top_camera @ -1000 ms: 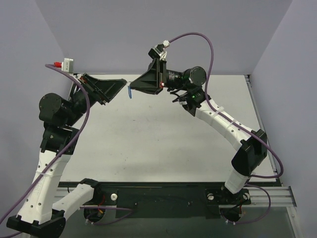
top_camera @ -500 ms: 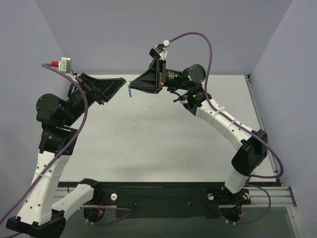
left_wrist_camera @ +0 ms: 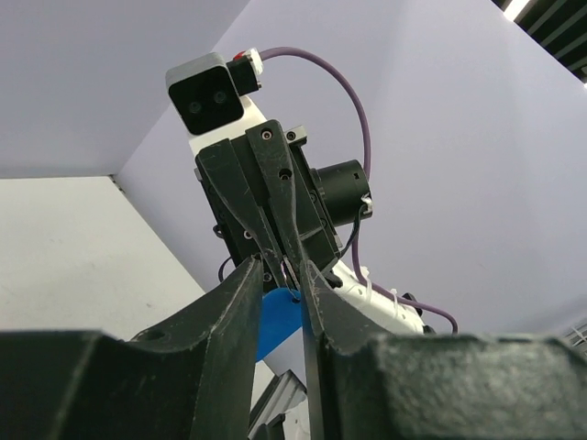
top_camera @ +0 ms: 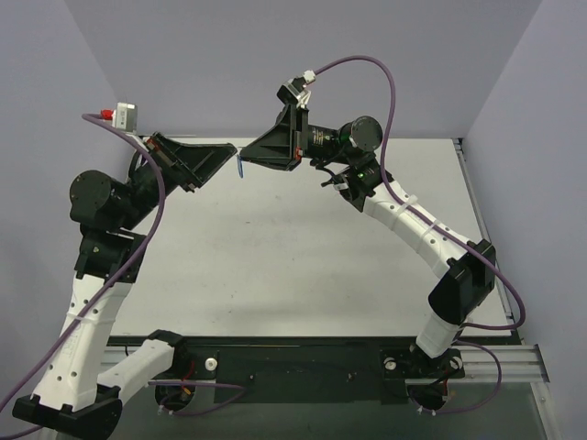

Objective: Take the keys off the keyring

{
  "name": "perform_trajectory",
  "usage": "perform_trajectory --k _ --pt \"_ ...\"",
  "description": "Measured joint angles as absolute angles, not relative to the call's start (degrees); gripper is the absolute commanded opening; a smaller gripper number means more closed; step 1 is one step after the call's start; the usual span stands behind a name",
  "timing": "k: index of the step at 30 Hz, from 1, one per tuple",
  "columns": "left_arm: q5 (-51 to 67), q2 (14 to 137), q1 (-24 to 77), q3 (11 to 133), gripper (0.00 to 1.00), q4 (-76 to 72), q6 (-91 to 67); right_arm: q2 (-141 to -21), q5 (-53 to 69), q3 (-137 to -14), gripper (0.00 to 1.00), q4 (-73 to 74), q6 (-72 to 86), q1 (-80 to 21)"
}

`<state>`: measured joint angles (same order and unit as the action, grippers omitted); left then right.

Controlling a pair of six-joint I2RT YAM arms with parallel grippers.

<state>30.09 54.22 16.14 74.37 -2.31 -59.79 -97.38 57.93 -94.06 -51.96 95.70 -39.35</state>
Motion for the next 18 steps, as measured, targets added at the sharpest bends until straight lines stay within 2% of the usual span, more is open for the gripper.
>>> perform_trajectory --k 9,15,18 --pt "31.4 54.8 16.1 74.1 0.17 -3.6 -60.9 -97.4 57.9 -94.2 0.0 -51.8 95.6 -39.4" --pt "31.5 54.8 16.1 74.0 0.0 -3.7 -61.3 -97.4 58.1 -94.3 0.0 -51.6 95.2 -39.4" --pt "31.7 54.7 16.1 74.0 0.0 -3.7 -61.5 -97.4 58.5 -94.4 0.0 -51.5 94.8 -39.5"
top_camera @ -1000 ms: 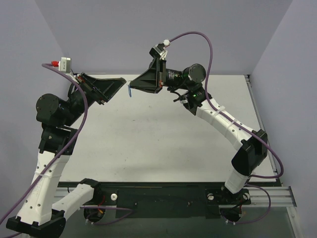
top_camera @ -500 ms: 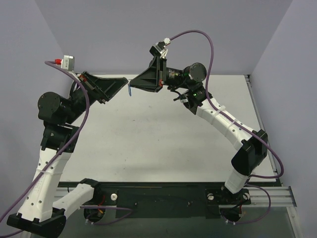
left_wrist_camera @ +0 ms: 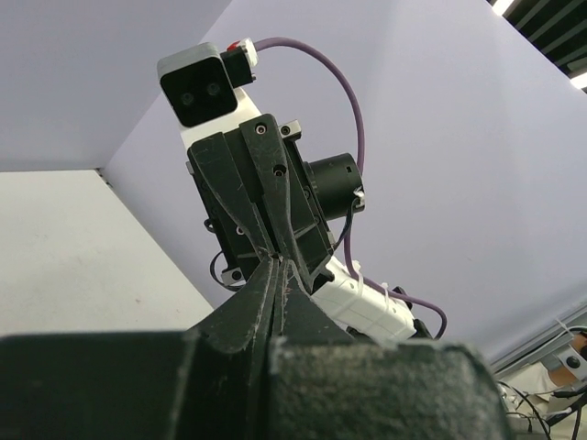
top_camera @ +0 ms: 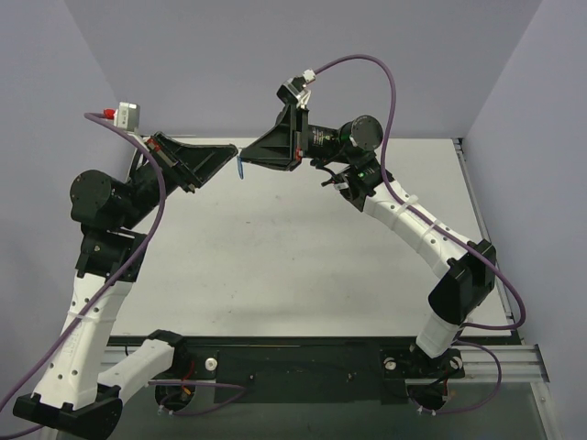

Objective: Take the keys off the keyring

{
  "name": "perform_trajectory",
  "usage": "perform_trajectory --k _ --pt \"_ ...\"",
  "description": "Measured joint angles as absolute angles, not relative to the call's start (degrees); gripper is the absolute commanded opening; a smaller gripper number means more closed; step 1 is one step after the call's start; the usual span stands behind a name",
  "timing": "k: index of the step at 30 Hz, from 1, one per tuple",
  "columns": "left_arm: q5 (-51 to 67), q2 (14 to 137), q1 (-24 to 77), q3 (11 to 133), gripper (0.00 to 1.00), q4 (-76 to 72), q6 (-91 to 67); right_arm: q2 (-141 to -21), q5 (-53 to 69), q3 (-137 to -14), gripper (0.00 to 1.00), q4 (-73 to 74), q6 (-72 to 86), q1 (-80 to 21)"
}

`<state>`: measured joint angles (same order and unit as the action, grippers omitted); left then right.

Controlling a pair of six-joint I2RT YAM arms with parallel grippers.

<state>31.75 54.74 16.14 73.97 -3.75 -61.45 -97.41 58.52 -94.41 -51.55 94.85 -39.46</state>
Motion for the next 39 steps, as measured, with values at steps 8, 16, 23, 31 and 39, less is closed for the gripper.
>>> perform_trajectory --k 8,16,23,31,39 --pt "35.3 54.6 15.7 74.0 0.0 -3.3 -60.8 -97.4 61.2 -94.4 0.0 -51.5 94.5 -39.6" --pt "39.9 53.7 15.3 74.0 0.0 2.2 -57.8 -97.3 67.0 -94.4 0.0 -48.2 91.6 -39.6" --pt "44.0 53.2 15.2 74.0 0.0 6.8 -55.5 -96.9 71.7 -94.4 0.0 -44.6 89.4 -40.0" --pt "49.3 52.9 15.2 74.0 0.0 9.7 -54.2 -95.5 75.0 -92.6 0.0 -42.2 87.9 -40.7" --pt "56.1 53.6 14.9 71.9 0.0 9.6 -53.4 -94.5 77.8 -89.4 0.0 -41.8 87.5 -41.3"
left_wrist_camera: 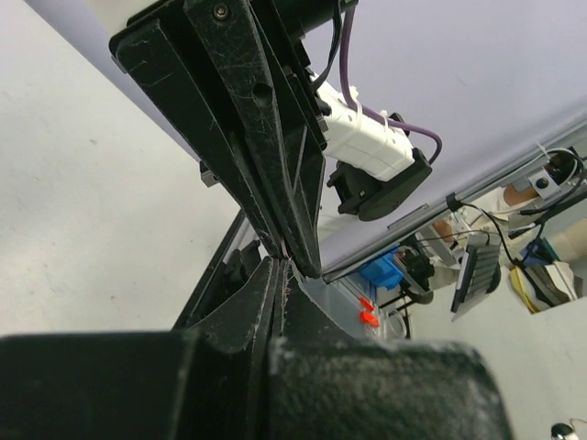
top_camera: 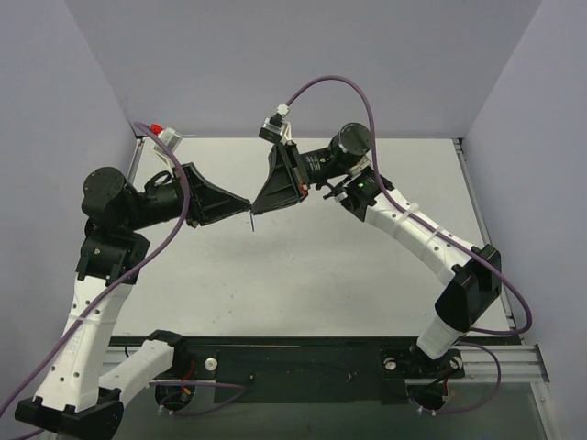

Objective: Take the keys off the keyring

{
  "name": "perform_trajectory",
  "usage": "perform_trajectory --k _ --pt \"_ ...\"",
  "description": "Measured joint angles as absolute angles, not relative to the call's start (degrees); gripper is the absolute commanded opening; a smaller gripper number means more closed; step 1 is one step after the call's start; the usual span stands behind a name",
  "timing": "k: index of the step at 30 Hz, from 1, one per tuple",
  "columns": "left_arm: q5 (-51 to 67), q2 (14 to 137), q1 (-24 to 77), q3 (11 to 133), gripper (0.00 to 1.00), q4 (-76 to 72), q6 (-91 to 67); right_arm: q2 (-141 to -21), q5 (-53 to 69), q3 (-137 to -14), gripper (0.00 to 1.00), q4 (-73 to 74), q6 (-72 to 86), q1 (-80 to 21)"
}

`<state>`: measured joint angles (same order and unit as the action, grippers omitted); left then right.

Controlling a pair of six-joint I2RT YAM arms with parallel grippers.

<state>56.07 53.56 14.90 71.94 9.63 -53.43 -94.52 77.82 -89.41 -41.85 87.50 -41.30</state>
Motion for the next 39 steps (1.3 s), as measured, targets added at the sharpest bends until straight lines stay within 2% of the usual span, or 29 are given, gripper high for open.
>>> perform_trajectory --k 16,34,35,39 --pt "67.0 56.9 14.9 67.0 0.0 5.8 -59.0 -94.1 82.6 -83.8 0.0 -41.4 86.9 -41.2" --pt "75.9 64.1 19.5 70.0 0.0 8.8 -59.8 -93.1 88.8 -81.0 0.0 -43.5 87.4 -41.2" --pt "76.1 64.3 19.5 70.5 0.02 8.8 -59.8 -92.9 88.7 -81.0 0.0 -43.6 87.4 -41.1" --pt "74.9 65.0 19.1 71.7 0.19 8.9 -59.8 -91.4 85.8 -79.5 0.0 -44.4 87.5 -40.0"
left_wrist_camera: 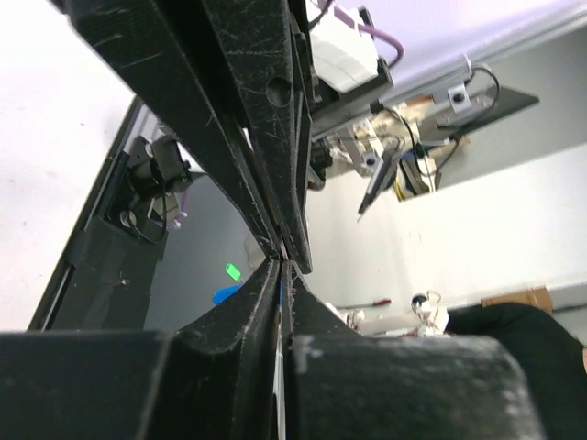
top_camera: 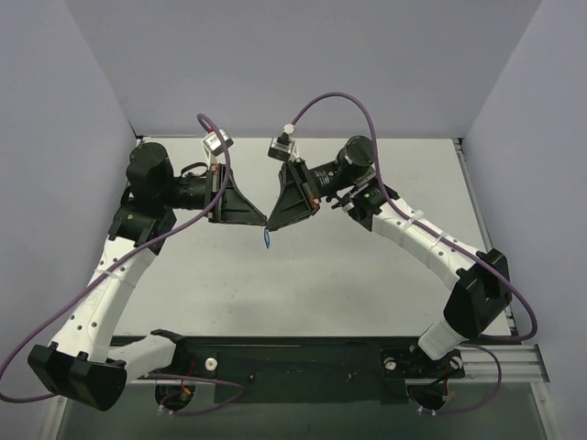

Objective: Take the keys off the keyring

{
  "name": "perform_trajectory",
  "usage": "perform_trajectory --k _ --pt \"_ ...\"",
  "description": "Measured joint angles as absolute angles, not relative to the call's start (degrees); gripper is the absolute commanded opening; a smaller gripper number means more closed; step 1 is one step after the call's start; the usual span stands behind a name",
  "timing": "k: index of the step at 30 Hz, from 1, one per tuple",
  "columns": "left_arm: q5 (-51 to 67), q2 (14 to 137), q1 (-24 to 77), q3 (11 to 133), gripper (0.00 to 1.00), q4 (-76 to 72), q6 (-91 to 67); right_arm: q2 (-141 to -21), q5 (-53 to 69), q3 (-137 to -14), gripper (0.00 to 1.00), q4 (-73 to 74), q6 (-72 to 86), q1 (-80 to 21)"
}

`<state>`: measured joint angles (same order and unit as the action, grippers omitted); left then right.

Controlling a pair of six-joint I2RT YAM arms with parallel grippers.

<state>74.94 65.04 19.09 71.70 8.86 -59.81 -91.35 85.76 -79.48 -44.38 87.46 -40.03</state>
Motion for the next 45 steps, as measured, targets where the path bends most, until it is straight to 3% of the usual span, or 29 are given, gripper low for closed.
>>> perform_trajectory --k 5,11,22,35,45 --pt "71.0 65.3 16.7 72.4 0.38 9.0 -59.6 -89.3 78.3 -77.7 0.0 -42.2 84.8 -38.4" --pt "66.7 65.4 14.1 73.0 0.44 11.3 -59.2 -85.2 68.8 -77.8 0.0 -26.8 71.5 -38.2" --pt "55.9 61.0 10.3 73.9 0.44 12.3 -59.6 -83.9 60.1 -77.9 0.0 -15.6 62.3 -38.2" --pt "46.3 53.6 10.0 68.4 0.37 8.3 -64.2 -85.8 57.1 -80.8 0.0 -32.8 75.4 -37.8" --pt "42.6 52.9 10.0 66.9 0.35 4.9 -67.3 -87.7 56.1 -84.1 0.0 -37.2 79.3 -37.9"
